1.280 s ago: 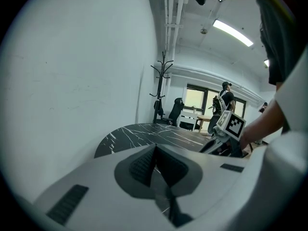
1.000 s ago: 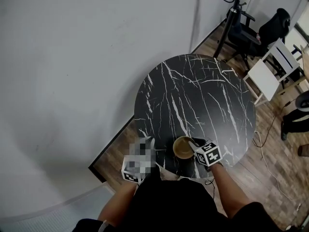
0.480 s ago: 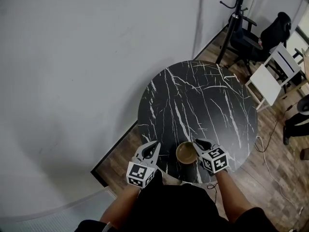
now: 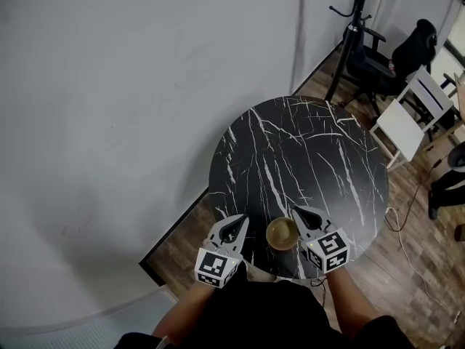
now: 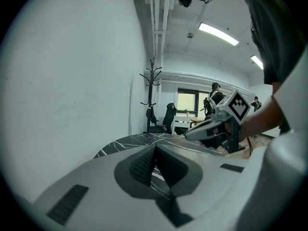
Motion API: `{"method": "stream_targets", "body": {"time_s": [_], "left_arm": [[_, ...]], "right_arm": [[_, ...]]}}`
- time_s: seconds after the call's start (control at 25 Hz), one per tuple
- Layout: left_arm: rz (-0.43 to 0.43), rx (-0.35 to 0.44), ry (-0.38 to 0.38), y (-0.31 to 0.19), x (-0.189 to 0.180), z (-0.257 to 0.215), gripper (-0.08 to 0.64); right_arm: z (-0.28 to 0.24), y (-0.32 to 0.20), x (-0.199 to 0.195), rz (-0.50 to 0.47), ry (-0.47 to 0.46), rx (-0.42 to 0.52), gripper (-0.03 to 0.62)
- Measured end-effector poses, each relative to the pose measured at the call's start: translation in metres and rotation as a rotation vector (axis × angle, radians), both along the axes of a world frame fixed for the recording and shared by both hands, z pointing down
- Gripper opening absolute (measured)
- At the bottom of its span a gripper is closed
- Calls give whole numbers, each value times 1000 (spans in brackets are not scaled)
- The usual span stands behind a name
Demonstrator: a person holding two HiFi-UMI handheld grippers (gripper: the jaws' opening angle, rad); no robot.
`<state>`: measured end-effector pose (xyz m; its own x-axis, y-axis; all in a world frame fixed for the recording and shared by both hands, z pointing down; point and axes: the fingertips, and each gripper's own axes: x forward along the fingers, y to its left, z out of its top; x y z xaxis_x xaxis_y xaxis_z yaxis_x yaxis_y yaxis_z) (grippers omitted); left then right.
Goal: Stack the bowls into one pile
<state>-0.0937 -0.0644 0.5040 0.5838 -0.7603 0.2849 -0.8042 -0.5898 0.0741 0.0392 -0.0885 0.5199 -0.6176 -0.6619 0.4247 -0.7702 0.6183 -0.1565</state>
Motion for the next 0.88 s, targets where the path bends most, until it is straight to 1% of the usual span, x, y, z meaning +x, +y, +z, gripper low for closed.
{"method": "stream_targets", "body": {"time_s": [0.12, 0.28, 0.4, 0.48, 0.56, 0.68, 0.88], "left_arm": [[-11, 2, 22, -1, 0, -5, 14], [-1, 18, 41, -3, 6, -14, 14], [5, 35, 46, -7, 10, -23, 14], [6, 43, 52, -10, 12, -29, 14], [10, 48, 56, -10, 14, -31, 14], [14, 50, 59, -11, 15, -32, 14], [15, 64, 72, -16, 18, -39, 14]], "right_arm": [[-19, 0, 7, 29, -39, 112, 9], [-47, -2, 19, 76, -56, 201, 9], [-68, -5, 32, 106, -49, 238, 8], [-74, -5, 37, 97, -45, 258, 8], [-78, -4, 42, 104, -67, 265, 6], [-87, -5, 50, 147, -114, 277, 6], [-99, -3, 51, 160, -109, 328, 6]]}}
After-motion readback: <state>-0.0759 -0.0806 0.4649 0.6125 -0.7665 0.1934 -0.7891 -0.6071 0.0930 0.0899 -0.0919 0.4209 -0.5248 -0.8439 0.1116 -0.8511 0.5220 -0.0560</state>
